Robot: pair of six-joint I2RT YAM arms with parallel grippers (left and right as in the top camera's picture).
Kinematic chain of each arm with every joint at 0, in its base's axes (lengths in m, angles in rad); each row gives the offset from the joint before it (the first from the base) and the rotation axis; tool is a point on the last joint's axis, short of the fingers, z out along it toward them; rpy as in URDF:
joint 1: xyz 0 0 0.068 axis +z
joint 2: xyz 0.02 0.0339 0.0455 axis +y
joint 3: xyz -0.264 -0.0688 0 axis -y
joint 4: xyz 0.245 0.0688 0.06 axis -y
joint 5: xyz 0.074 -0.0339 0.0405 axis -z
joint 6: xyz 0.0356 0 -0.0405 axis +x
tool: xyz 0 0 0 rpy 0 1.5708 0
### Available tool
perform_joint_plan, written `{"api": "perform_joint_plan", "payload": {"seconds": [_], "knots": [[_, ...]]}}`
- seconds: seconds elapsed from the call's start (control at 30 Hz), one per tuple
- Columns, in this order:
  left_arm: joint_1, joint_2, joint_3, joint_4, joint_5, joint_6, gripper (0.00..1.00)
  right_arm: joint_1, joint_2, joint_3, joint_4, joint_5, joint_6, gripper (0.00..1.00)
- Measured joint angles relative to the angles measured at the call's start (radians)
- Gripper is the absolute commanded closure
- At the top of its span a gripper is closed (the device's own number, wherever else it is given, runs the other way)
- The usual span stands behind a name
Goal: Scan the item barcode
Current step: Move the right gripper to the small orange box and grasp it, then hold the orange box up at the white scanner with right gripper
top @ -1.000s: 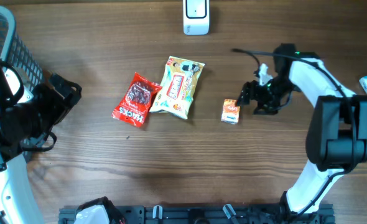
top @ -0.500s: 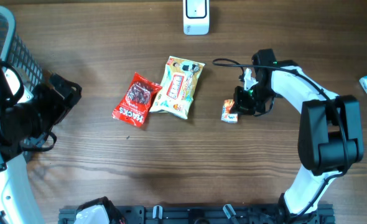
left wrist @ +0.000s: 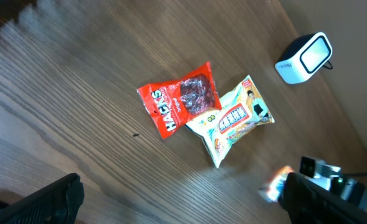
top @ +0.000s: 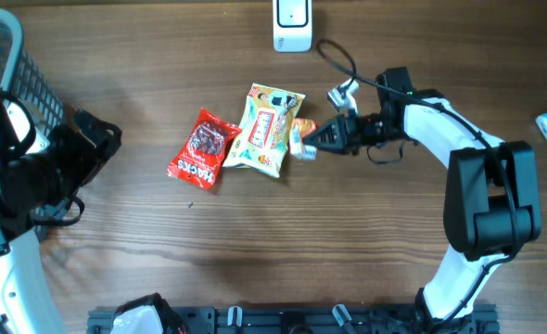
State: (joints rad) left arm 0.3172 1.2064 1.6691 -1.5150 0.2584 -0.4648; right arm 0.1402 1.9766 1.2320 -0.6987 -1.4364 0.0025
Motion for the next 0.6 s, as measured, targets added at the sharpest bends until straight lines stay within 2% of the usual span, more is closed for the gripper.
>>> {"api": "perform_joint_plan", "payload": {"seconds": [0.07, 0.17, 0.2, 0.27, 0.37, 0.4, 0.43, 0.5, 0.6], "knots": [[0.000, 0.000, 0.000, 0.000, 0.000, 0.000, 0.00, 0.000, 0.001, 0.002, 0.121, -0.066, 0.084, 0.96], [0.000, 0.000, 0.000, 0.000, 0.000, 0.000, 0.00, 0.000, 0.001, -0.002, 0.449, -0.116, 0.323, 0.96], [0.000, 0.000, 0.000, 0.000, 0.000, 0.000, 0.00, 0.000, 0.003, -0.002, 0.615, -0.120, 0.433, 0.96], [0.000, 0.000, 0.000, 0.001, 0.000, 0.000, 0.00, 0.000, 0.004, 0.003, 1.063, -0.124, 0.747, 0.96], [0.000, 0.000, 0.000, 0.000, 0.000, 0.000, 0.00, -0.008, 0.010, 0.018, 1.804, -0.120, 1.268, 0.96], [0.000, 0.000, 0.000, 0.001, 0.000, 0.000, 0.00, -0.013, 0.008, 0.027, 1.928, -0.120, 1.386, 0.96], [0.000, 0.000, 0.000, 0.000, 0.000, 0.000, 0.00, -0.022, 0.003, 0.044, 1.996, -0.120, 1.501, 0.96], [0.000, 0.000, 0.000, 0.000, 0.000, 0.000, 0.00, -0.048, 0.003, 0.076, 1.999, -0.118, 1.697, 0.96], [0.000, 0.000, 0.000, 0.000, 0.000, 0.000, 0.00, -0.086, 0.003, 0.081, 1.936, -0.118, 1.831, 0.96]]}}
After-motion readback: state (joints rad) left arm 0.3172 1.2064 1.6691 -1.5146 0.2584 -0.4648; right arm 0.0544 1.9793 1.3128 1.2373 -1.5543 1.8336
